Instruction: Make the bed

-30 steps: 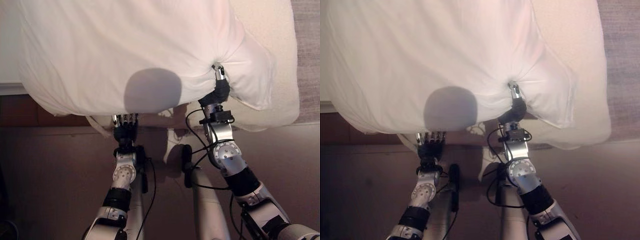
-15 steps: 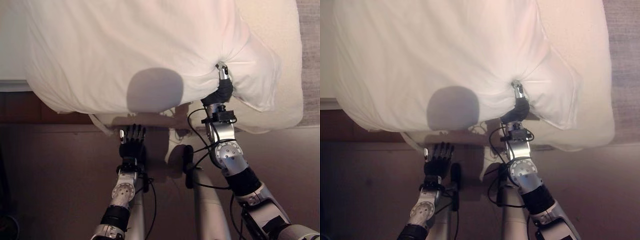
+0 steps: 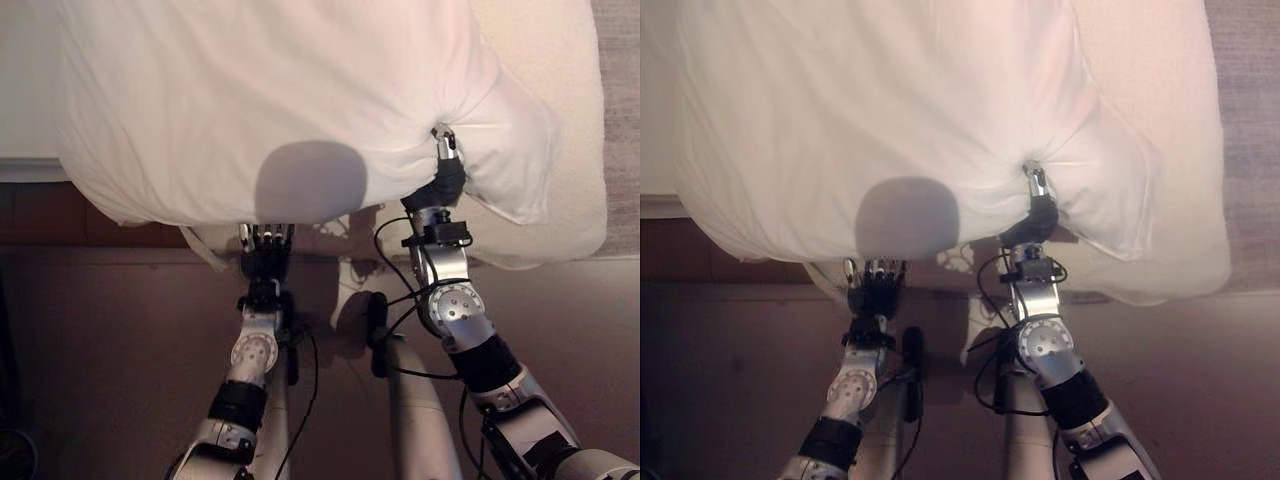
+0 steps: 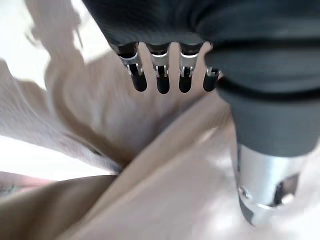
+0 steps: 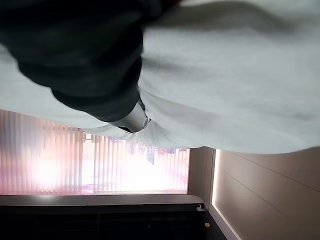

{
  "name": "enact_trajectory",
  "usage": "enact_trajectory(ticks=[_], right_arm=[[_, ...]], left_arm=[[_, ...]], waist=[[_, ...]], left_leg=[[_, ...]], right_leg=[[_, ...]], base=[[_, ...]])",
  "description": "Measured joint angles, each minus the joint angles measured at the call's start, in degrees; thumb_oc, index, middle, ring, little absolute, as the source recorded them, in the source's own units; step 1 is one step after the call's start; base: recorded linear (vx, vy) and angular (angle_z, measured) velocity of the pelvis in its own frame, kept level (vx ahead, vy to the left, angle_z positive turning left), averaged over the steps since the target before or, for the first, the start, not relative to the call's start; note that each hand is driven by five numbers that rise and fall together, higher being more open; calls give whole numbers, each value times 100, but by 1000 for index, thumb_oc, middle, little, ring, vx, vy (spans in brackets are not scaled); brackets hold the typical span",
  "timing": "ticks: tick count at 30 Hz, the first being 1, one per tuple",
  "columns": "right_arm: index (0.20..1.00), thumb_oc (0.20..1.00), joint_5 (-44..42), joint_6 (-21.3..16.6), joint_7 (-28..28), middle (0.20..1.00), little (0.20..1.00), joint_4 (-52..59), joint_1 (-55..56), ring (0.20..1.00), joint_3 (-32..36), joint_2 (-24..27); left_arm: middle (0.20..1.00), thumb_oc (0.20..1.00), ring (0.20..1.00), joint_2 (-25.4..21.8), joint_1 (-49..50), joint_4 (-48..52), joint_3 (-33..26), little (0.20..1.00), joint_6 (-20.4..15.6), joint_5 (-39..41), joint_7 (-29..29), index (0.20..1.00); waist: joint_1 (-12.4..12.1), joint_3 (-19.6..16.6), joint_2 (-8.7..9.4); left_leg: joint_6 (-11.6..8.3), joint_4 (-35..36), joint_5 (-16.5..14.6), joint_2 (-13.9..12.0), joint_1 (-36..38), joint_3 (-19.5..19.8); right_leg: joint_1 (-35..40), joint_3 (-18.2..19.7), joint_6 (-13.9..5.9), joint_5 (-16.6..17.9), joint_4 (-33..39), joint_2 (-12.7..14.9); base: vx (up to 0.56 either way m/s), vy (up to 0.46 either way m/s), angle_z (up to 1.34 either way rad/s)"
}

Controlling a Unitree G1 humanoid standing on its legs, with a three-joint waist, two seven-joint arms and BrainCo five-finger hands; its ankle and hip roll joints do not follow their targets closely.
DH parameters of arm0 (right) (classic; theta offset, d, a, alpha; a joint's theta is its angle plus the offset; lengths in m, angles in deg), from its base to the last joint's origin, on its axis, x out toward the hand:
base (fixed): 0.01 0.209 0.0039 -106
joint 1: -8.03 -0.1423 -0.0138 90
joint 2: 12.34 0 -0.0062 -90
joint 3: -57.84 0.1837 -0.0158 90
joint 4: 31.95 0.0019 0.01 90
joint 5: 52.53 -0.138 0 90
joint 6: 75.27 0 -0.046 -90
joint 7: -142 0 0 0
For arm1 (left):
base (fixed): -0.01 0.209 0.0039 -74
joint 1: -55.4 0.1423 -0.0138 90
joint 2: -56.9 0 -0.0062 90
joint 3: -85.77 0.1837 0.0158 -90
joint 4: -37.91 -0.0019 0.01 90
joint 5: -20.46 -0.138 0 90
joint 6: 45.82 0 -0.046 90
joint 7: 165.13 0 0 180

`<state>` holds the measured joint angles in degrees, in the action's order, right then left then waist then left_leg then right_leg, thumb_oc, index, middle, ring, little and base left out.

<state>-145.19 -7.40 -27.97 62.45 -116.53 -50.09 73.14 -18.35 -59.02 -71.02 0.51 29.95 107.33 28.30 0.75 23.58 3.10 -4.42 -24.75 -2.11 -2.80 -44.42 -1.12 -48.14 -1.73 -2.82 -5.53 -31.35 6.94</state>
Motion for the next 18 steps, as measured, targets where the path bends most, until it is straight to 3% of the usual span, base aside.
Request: enact_trajectory(ticks=[18], right_arm=[[200, 200, -28, -7, 0, 200, 200, 0, -1, 200, 1, -74]], left_arm=[[1000, 1000, 1000, -134, -62, 506, -189, 1000, -301, 3, -60, 1000]], waist=[[46, 12, 48]], left_leg=[[1, 4, -2, -3, -21, -1]], right_leg=[[-17, 2, -1, -1, 20, -6]], base=[[0, 0, 0]])
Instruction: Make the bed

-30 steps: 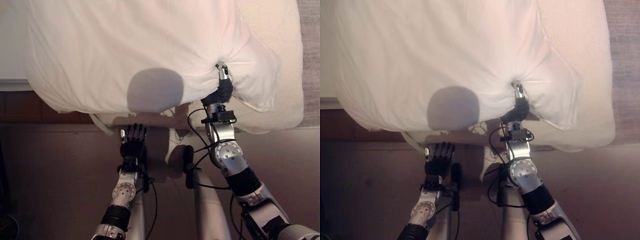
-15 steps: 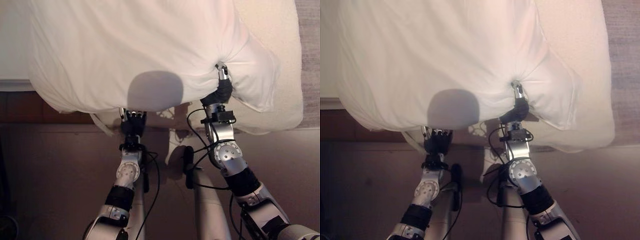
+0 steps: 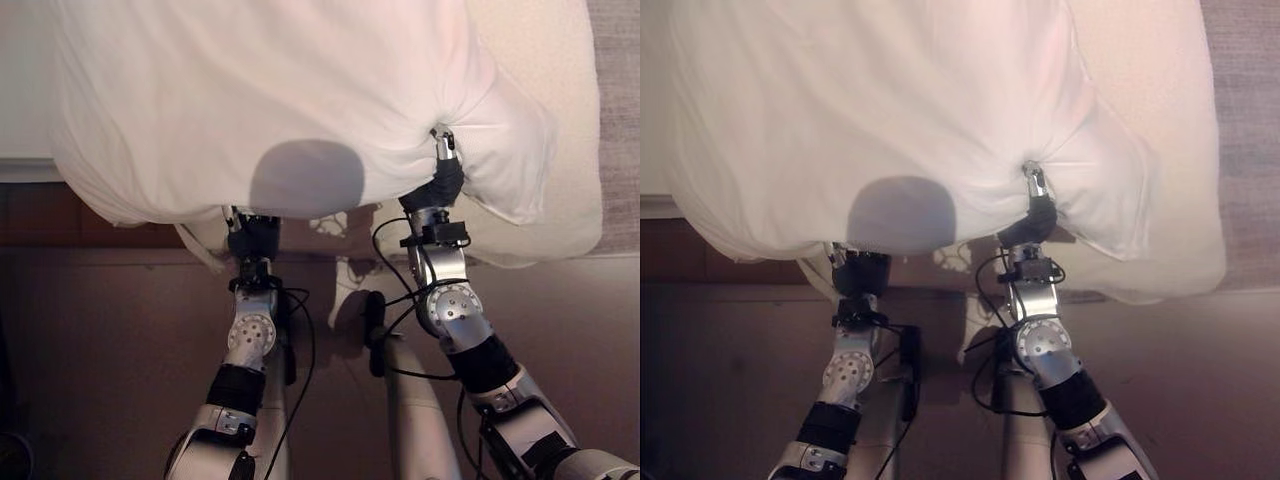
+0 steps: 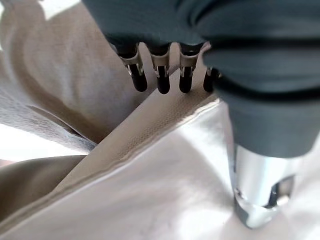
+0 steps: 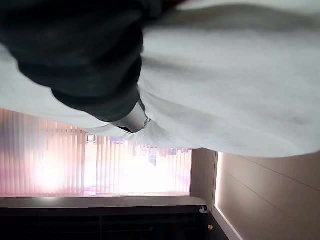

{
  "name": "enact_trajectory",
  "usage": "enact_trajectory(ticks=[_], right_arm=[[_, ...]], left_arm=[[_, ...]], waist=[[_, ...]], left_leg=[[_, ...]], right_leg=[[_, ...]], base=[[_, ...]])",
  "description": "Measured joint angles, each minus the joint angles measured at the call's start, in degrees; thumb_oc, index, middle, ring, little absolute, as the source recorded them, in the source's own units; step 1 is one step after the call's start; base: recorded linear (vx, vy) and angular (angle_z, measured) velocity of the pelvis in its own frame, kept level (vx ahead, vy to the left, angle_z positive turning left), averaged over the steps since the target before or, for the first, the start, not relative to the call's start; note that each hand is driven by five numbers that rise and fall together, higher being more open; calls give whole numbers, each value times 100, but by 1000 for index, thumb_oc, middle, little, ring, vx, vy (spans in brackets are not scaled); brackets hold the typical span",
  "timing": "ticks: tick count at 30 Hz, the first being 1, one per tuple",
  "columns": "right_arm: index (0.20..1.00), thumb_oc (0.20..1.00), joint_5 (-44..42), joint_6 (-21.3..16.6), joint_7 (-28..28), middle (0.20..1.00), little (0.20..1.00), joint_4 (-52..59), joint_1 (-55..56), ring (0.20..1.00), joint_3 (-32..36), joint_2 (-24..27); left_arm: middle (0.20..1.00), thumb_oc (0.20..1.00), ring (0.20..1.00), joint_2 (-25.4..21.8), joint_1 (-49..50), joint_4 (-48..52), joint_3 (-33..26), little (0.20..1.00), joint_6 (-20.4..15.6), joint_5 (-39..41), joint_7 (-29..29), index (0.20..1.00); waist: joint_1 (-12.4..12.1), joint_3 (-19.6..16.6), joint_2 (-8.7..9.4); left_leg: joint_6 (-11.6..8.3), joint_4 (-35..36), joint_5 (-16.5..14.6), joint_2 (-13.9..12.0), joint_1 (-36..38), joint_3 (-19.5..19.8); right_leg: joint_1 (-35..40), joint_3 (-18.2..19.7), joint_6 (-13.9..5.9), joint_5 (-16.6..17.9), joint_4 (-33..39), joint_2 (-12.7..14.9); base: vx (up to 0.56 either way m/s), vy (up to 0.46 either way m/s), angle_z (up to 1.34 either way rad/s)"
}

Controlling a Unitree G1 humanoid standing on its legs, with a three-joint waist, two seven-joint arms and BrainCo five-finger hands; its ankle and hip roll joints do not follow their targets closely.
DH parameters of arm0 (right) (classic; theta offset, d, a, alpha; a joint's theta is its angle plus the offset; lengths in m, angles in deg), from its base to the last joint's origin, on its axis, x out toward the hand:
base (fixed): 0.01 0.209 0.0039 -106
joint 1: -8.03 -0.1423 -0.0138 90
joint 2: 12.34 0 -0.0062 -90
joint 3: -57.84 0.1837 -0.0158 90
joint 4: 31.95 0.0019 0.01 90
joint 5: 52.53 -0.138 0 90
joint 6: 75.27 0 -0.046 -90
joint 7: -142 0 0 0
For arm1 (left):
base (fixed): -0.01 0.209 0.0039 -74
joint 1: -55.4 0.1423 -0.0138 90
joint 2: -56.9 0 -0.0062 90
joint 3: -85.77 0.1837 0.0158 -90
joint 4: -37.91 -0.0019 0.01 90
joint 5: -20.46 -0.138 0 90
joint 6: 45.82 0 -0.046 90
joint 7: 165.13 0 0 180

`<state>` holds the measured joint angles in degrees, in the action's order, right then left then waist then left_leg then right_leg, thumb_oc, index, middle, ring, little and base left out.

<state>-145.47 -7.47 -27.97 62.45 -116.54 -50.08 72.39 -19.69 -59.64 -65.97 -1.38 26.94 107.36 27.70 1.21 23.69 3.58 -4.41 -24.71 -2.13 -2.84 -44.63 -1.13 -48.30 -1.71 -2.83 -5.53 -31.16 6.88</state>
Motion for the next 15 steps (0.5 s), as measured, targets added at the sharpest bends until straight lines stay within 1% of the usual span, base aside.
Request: enact_trajectory(ticks=[8, 12, 15], right_arm=[[200, 200, 0, 4, 0, 200, 200, 0, 1, 200, 30, -5], [200, 200, 0, 4, 1, 200, 200, 4, 2, 200, 30, -16], [200, 200, 0, 7, 4, 200, 200, 5, 3, 200, 35, -13]], left_arm=[[1000, 1000, 1000, -28, 43, 697, -189, 1000, -33, 0, 155, 1000], [1000, 1000, 1000, -34, 293, 871, -178, 1000, 69, -3, 403, 1000], [1000, 1000, 1000, -34, 470, 868, -160, 1000, 249, -10, 604, 1000]], waist=[[25, 16, 31], [65, 19, 37], [85, 20, 38]], left_leg=[[0, 1, -1, -1, -8, 0], [1, 16, -1, 0, -12, 0], [0, 30, -1, -3, -12, 0]], right_leg=[[-8, 0, 0, 0, 2, -1], [-7, 0, 0, 0, 25, -2], [-7, 0, 0, 0, 42, -5]], base=[[0, 0, 0], [0, 0, 0], [0, 0, 0]])
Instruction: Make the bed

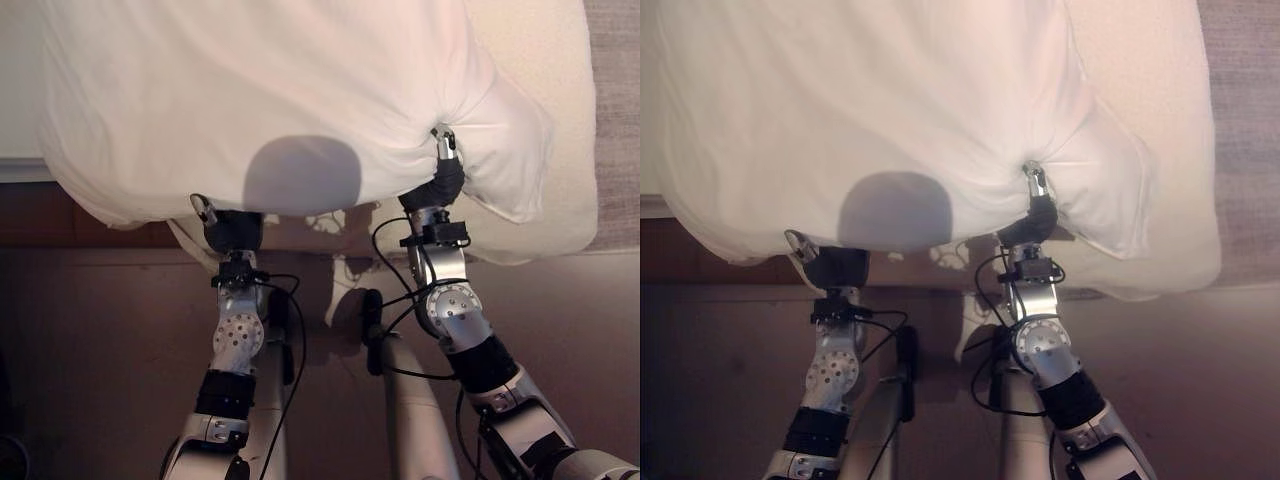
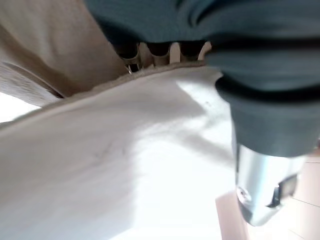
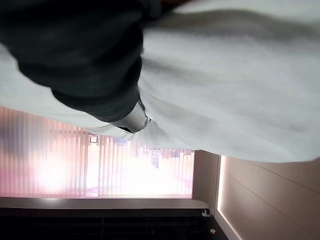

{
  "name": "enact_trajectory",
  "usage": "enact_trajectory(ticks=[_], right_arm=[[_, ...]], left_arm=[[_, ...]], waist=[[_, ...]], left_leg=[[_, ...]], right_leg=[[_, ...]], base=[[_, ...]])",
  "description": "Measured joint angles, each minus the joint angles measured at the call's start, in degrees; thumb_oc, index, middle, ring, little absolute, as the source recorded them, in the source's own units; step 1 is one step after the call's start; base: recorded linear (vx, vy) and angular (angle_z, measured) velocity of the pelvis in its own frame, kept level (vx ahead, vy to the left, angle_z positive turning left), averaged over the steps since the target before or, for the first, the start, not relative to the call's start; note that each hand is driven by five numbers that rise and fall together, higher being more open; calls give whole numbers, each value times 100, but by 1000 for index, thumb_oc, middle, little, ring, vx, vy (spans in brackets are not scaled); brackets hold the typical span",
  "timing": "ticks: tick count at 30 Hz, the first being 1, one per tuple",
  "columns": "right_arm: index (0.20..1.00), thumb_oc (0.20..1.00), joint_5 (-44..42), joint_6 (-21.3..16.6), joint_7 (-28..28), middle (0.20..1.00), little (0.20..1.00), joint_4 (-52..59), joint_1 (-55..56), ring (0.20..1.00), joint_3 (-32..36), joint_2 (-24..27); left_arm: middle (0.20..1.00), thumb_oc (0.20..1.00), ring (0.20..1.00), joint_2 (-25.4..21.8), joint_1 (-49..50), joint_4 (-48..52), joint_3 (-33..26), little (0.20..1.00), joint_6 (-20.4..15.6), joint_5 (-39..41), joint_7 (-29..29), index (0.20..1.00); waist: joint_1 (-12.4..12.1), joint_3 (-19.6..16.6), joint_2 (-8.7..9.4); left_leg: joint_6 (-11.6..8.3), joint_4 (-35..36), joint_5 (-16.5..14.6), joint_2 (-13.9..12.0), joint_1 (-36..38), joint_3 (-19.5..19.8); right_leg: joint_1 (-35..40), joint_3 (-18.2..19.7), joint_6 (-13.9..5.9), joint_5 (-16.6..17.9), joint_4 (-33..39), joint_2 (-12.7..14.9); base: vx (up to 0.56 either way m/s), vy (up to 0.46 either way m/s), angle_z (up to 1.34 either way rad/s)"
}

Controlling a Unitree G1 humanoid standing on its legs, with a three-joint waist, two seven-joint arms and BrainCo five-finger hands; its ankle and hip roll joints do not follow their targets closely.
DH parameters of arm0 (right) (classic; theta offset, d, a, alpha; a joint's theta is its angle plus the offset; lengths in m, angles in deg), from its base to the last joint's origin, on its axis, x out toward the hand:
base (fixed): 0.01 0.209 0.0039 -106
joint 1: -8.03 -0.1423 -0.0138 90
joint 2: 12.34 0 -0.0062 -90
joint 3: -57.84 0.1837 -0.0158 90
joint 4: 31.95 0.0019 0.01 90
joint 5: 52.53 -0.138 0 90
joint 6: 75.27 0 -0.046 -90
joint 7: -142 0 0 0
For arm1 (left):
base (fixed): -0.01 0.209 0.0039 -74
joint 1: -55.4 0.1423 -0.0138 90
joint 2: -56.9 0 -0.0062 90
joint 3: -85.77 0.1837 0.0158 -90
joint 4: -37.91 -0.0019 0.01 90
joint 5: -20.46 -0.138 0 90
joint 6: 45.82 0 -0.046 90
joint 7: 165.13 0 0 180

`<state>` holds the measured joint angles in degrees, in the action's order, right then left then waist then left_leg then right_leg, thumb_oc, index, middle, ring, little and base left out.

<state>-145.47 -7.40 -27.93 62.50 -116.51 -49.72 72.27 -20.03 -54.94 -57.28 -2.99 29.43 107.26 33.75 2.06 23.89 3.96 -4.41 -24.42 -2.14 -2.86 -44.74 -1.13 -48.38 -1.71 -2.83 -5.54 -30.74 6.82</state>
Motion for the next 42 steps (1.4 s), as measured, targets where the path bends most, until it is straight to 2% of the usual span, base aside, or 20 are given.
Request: enact_trajectory(ticks=[7, 14, 23, 30, 34, 41, 42], right_arm=[[200, 200, 0, 1, 1, 200, 200, 0, 2, 200, 11, 0], [200, 200, 0, -2, 1, 200, 200, 0, 2, 200, 44, 17], [200, 200, 0, 0, 0, 200, 200, -1, 2, 200, 90, 13], [200, 200, 0, 14, -18, 200, 200, -13, 1, 200, 62, 0], [200, 200, 0, 80, -88, 200, 200, -17, 2, 200, 60, 2], [200, 200, 0, 134, -249, 200, 200, -16, 26, 200, -61, 34], [200, 200, 0, 156, -272, 200, 200, -16, 65, 200, -77, 34]], left_arm=[[1000, 1000, 1000, 10, 167, -7, 169, 1000, 190, 0, 192, 1000], [1000, 1000, 1000, 12, 110, -7, 234, 1000, 214, -6, 202, 1000], [1000, 1000, 1000, -105, -7, -7, 228, 1000, 148, -44, 165, 1000], [1000, 1000, 1000, -350, -404, -83, 215, 1000, -202, -60, -452, 1000], [1000, 1000, 1000, -655, -719, -150, 119, 1000, -522, -298, -1084, 1000], [1000, 1000, 1000, -948, -876, -150, -84, 1000, -838, -730, -1898, 1000], [900, 900, 900, -956, -879, -151, -134, 900, -841, -734, -1985, 900]], waist=[[-24, 2, -2], [-145, 5, -7], [-144, 5, -6], [-143, 5, -7], [-144, 4, -7], [-139, 3, -9], [-144, 3, -9]], left_leg=[[-1, -3, 1, -3, 0, 0], [-1, -27, 1, -3, 7, 3], [-1, -71, 1, 1, 9, 3], [-1, -103, 1, 3, 15, -4], [0, -125, 0, 3, 16, -9], [-1, -130, 0, 1, 15, -27], [-1, -131, 0, 2, 15, -38]], right_leg=[[1, -1, 0, 0, -7, -4], [2, 2, 1, 0, -42, -3], [5, 9, 1, 0, -82, 1], [5, 27, 2, 0, -114, 2], [2, 36, 2, 0, -137, 2], [-15, 56, 2, 0, -146, 1], [-25, 68, 1, 0, -153, 0]], base=[[0, 0, 0], [0, 0, 0], [0, 0, 0], [0, 0, 0], [0, 0, 0], [0, 0, 0], [0, 0, 0]])
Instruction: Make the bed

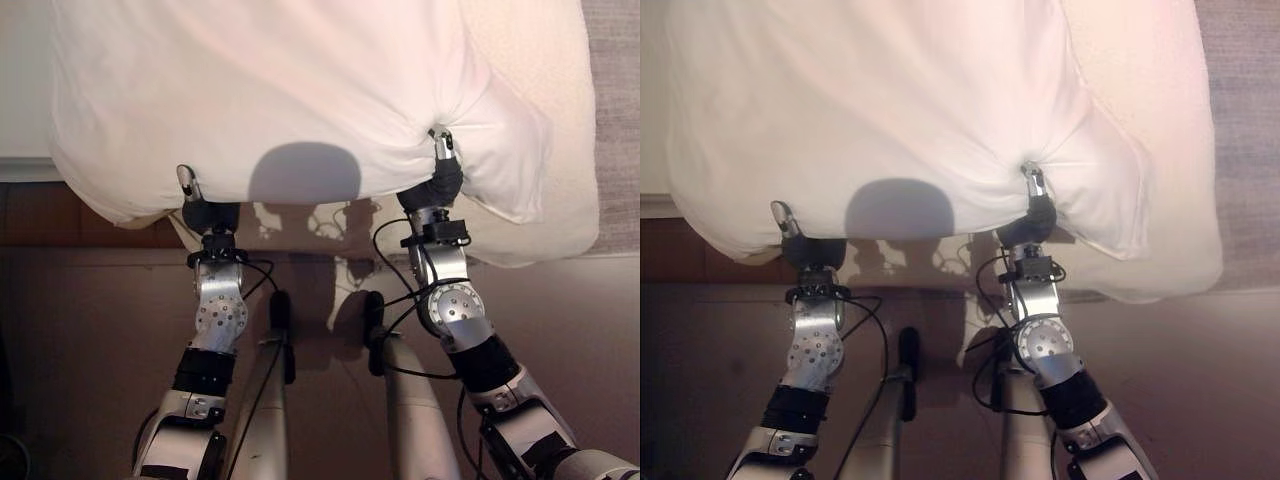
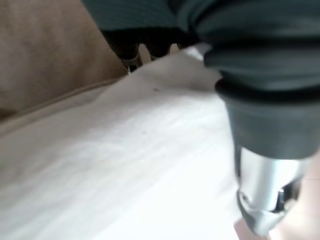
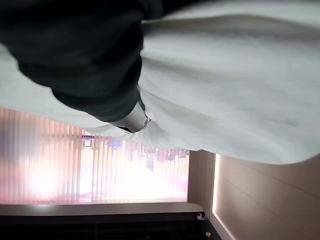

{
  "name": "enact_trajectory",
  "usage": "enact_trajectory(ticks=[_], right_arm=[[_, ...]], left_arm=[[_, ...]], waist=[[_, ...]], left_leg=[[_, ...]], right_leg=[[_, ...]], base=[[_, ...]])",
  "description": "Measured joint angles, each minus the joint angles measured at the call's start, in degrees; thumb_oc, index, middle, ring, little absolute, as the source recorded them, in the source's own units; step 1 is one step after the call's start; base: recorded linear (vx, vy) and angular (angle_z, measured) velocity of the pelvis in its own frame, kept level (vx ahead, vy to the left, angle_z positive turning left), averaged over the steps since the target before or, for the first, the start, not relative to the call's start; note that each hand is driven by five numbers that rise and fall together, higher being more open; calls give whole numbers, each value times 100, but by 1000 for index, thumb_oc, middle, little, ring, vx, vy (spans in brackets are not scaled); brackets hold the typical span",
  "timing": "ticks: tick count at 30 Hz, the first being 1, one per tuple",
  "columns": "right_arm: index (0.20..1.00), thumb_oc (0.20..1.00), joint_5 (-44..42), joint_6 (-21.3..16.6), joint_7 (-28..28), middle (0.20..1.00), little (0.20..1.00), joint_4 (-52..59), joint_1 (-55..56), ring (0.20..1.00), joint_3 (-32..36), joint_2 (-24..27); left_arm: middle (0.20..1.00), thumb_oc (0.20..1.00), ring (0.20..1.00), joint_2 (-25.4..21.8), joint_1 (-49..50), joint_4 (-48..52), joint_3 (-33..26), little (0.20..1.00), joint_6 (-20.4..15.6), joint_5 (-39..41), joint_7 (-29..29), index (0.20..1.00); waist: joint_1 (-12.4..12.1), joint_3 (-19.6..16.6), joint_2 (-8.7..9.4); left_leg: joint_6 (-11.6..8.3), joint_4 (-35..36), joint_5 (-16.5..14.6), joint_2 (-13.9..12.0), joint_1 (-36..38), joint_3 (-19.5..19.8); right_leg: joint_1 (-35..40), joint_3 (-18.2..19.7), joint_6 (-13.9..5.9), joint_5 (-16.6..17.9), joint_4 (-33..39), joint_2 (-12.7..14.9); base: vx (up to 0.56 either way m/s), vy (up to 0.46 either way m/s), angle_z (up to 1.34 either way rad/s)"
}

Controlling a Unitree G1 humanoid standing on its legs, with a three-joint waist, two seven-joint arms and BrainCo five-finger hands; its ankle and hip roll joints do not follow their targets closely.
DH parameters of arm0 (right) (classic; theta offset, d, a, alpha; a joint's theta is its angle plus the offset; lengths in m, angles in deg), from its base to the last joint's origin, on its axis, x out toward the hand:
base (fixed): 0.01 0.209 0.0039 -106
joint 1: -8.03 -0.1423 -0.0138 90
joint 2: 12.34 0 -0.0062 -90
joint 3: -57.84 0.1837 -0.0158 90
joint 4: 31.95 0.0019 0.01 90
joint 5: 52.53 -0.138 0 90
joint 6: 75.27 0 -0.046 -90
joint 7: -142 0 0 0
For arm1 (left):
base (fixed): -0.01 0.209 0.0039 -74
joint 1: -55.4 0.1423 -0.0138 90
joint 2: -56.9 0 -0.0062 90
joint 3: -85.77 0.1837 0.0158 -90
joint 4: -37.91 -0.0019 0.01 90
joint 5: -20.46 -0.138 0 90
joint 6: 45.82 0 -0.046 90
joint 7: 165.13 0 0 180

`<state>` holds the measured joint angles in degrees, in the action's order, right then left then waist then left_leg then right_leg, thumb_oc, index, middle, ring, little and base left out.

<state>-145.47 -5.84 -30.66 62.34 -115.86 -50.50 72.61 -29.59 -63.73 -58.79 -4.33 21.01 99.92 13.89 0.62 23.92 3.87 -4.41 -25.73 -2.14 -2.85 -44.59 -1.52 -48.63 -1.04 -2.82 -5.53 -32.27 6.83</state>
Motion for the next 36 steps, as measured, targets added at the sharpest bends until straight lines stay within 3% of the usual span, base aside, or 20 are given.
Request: enact_trajectory(ticks=[1, 2, 3, 13, 21, 25, 27, 30, 31, 32, 33, 34, 36], right_arm=[[200, 200, 0, 14, -15, 200, 200, 0, 28, 200, -14, 0], [200, 200, 0, 23, -33, 200, 200, 0, 57, 200, -33, 3], [200, 200, 0, 68, -51, 200, 200, 1, 123, 200, -38, -1], [200, 200, 21, 136, -333, 200, 200, 9, 377, 200, -59, -106], [200, 200, 439, 361, -726, 200, 200, -205, 768, 200, -36, -58], [200, 200, 931, 437, -991, 200, 200, -608, 1139, 200, 78, -98], [200, 200, 1205, 438, -1118, 200, 200, -733, 1150, 200, 114, -137], [200, 200, 1482, 415, -1204, 200, 200, -1108, 1145, 200, 281, -190], [200, 200, 1530, 408, -1194, 200, 200, -1199, 1126, 200, 334, -219], [200, 200, 1578, 400, -1195, 200, 200, -1260, 1138, 200, 412, -278], [200, 200, 1585, 375, -1195, 200, 200, -1269, 1151, 200, 461, -323], [200, 200, 1587, 285, -1199, 200, 200, -1414, 1125, 200, 523, -398], [200, 200, 1582, 277, -1197, 200, 200, -1526, 1133, 200, 589, -417]], left_arm=[[548, 548, 548, 1, 2, 0, -48, 548, -2, 0, -50, 548], [467, 467, 467, 3, 2, 0, -82, 467, -15, 0, -101, 467], [200, 200, 200, 16, -1, -1, -113, 200, -56, -1, -195, 200], [200, 200, 200, 62, 75, -14, -116, 200, -150, -262, -702, 200], [200, 200, 200, 447, 556, -64, -183, 200, -240, -426, -923, 200], [200, 200, 200, 836, 749, -167, -243, 200, -240, -438, -1013, 200], [200, 200, 200, 901, 832, -162, -256, 200, -241, -446, -1108, 200], [200, 200, 200, 1152, 840, -196, -252, 200, -241, -465, -1182, 200], [200, 200, 200, 1160, 818, -205, -233, 200, -241, -484, -1194, 200], [200, 200, 200, 1163, 781, -257, -203, 200, -241, -519, -1186, 200], [200, 200, 200, 1164, 760, -317, -187, 200, -241, -559, -1190, 200], [200, 200, 200, 1169, 658, -484, -166, 200, -241, -571, -1189, 200], [200, 200, 200, 1198, 692, -614, -122, 200, -241, -568, -1159, 200]], waist=[[2, 0, 0], [4, 0, 0], [1, 0, -1], [-16, 6, -14], [-142, 22, -47], [-147, 42, -72], [-170, 43, -73], [-127, 64, -52], [-127, 69, -47], [-101, 101, -18], [-64, 108, -22], [13, 124, -22], [-93, 136, -22]], left_leg=[[0, 0, 0, 0, 0, -5], [0, 0, 0, -1, 0, -8], [0, 1, 0, -1, 0, -11], [-2, 46, 1, -15, 119, -87], [-64, 377, -36, -103, 997, -217], [-219, 404, 51, -93, 1376, -64], [-252, 359, 74, -73, 1464, 202], [-347, 801, 96, -226, 1735, 512], [-201, 842, 32, -296, 1766, 570], [-165, 1133, 48, -614, 1899, 756], [-143, 1306, 58, -737, 1941, 821], [-192, 1701, 77, -948, 2028, 1071], [-128, 2139, 140, -1041, 2389, 1156]], right_leg=[[-3, 4, 0, 0, 0, -1], [-5, 8, 0, 0, 0, -1], [-8, 12, 0, 0, -1, -1], [52, 74, 1, 5, 14, -18], [683, 215, 45, -50, 113, -133], [1079, 140, 131, -302, -28, -150], [1135, 127, 208, -423, -193, -163], [1284, 124, 324, -483, -244, -92], [1302, 103, 313, -464, -210, -85], [1313, 84, 281, -454, -205, -68], [1311, 80, 251, -471, -241, -67], [1347, 370, 84, -455, -169, -119], [1371, 667, -120, -355, -74, -181]], base=[[0, 0, 0], [0, 0, 0], [0, 0, 0], [0, -21, -3], [35, -139, -13], [-4, -100, 20], [17, -10, 11], [38, 185, 17], [26, 358, 10], [16, 496, 14], [-9, 496, 36], [-43, 554, 36], [-66, 575, -23]])
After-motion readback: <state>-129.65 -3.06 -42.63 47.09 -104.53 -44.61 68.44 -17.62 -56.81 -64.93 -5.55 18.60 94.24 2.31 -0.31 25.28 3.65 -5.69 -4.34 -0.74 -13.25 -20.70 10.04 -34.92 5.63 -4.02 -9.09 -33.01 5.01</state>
